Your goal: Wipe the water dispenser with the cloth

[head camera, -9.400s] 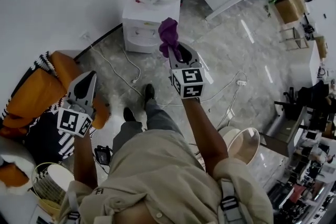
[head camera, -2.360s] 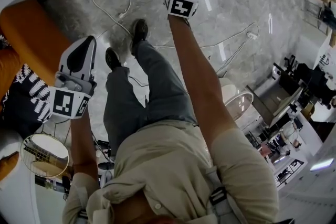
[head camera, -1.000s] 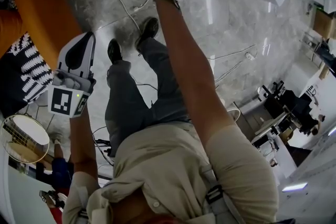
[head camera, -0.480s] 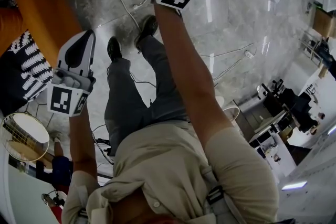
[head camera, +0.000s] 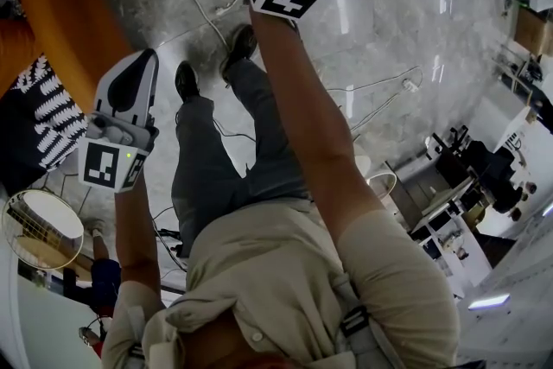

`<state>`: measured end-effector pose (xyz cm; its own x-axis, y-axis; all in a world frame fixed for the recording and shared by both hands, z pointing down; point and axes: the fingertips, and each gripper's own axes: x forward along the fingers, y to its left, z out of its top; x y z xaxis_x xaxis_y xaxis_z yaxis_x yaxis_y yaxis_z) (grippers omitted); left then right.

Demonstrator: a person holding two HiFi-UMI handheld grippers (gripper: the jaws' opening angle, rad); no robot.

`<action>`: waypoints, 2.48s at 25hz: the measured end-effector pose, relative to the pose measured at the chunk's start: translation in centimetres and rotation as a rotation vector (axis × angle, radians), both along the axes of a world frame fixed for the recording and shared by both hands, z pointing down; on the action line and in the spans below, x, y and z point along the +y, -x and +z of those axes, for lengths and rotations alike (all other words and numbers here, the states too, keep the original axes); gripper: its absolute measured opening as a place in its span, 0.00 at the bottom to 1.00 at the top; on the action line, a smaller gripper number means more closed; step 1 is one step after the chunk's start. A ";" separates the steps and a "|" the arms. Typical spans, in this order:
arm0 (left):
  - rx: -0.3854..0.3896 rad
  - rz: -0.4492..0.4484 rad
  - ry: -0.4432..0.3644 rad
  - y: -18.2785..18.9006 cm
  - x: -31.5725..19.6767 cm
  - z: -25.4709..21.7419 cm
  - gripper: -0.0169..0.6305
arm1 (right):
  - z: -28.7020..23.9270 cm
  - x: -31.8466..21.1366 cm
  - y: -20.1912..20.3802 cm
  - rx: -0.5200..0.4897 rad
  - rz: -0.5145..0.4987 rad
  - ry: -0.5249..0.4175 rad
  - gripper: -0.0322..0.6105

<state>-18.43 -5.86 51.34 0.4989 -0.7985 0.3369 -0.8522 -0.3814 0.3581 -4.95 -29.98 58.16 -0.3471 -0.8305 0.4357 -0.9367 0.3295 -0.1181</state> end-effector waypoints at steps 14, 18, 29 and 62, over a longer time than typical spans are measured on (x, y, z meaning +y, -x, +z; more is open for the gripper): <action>-0.020 -0.006 0.034 1.1 0.8 3.8 0.05 | 12.1 0.4 0.1 0.113 -0.029 0.124 0.15; -0.024 0.002 0.047 0.6 0.8 5.8 0.05 | 16.9 0.8 -2.4 0.169 -0.017 0.186 0.15; -0.017 0.043 0.045 -1.9 -0.2 6.8 0.05 | 22.7 2.7 -8.0 0.287 -0.017 0.293 0.15; -0.033 0.169 0.011 -9.4 -2.9 -0.2 0.05 | 16.6 6.0 -26.7 0.347 0.234 0.334 0.15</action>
